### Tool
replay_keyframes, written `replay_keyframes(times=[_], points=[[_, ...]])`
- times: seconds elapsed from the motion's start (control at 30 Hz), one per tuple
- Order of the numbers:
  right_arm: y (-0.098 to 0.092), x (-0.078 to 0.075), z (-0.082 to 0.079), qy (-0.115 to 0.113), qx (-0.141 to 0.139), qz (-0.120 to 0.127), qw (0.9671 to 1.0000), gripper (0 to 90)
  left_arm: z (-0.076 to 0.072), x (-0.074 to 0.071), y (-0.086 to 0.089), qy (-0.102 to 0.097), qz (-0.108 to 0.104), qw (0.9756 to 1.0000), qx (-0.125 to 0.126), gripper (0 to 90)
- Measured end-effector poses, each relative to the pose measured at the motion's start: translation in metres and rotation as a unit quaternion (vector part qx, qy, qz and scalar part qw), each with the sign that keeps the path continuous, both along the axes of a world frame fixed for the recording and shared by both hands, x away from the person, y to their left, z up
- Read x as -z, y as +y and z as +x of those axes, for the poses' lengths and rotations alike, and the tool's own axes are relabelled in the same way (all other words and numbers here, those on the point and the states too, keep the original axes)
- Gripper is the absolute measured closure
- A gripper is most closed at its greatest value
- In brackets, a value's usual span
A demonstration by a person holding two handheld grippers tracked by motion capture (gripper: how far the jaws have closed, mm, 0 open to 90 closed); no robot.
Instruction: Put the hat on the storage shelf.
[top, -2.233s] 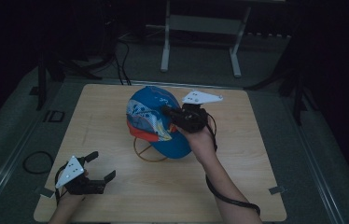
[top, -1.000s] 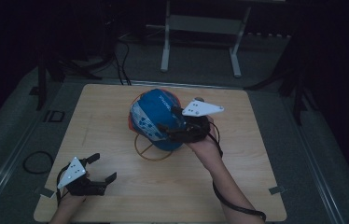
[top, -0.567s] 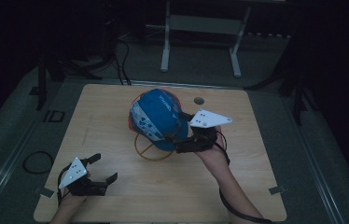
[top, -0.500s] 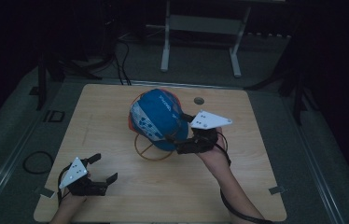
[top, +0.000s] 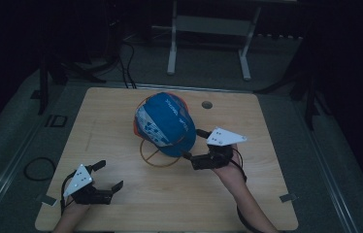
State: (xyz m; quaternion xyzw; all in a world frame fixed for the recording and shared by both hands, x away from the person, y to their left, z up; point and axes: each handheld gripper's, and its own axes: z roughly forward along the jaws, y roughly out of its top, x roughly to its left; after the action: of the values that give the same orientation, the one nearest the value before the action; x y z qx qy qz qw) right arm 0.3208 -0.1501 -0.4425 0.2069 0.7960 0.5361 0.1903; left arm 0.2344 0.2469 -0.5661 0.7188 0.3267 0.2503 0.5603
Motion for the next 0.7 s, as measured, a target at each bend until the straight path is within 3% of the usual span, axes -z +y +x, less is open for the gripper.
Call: replay_keyframes(times=[0.7], points=[[-0.03,0.076,-0.002,0.054,0.013,-0.033,0.9979,14.3,0.002,0.001,0.002,0.001,0.004,1.0,-0.006,2.2]])
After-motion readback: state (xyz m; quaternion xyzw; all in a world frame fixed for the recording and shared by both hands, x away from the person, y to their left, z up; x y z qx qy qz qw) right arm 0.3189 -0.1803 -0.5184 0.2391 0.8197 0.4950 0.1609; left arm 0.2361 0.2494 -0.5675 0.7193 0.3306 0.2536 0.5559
